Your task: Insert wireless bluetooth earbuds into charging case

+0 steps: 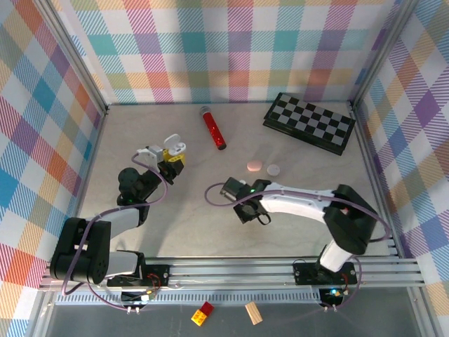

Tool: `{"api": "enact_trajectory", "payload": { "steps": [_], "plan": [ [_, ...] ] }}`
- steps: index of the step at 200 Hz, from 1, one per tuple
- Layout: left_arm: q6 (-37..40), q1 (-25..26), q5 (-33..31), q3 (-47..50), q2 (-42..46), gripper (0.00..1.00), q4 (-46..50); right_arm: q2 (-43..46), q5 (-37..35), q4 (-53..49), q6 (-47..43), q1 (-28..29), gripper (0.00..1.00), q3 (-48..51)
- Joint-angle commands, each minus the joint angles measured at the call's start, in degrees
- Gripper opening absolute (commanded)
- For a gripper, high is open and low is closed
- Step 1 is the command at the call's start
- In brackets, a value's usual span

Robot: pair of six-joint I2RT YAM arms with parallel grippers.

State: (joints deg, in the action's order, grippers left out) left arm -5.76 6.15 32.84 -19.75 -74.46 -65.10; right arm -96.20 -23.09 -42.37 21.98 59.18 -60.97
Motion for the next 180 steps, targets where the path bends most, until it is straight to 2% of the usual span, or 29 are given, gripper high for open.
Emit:
{"api": "enact_trajectory", "payload": {
  "steps": [1, 51, 106, 180],
  "plan": [
    [-0.9, -0.9, -0.7, 0.7, 0.9, 0.35, -2.8, -4.4, -8.7, -8.5, 0.6, 2.5, 0.47, -3.7],
    [-0.9, -0.9, 0.3, 0.3, 1.3, 0.35, -2.0, -10.0, -12.8, -10.6, 0.3, 3.8, 0.4, -6.7],
    [-1.1, -0.8, 0.2, 0.4, 1.5, 0.35, -2.4, -12.4, -13.2, -9.3, -0.1, 3.8, 0.31, -7.2],
    [-1.2, -0.9, 0.6, 0.4, 1.2, 0.35, -2.4, -14.5, -14.0, -9.6, -0.8, 3.4, 0.3, -7.6]
  ]
}}
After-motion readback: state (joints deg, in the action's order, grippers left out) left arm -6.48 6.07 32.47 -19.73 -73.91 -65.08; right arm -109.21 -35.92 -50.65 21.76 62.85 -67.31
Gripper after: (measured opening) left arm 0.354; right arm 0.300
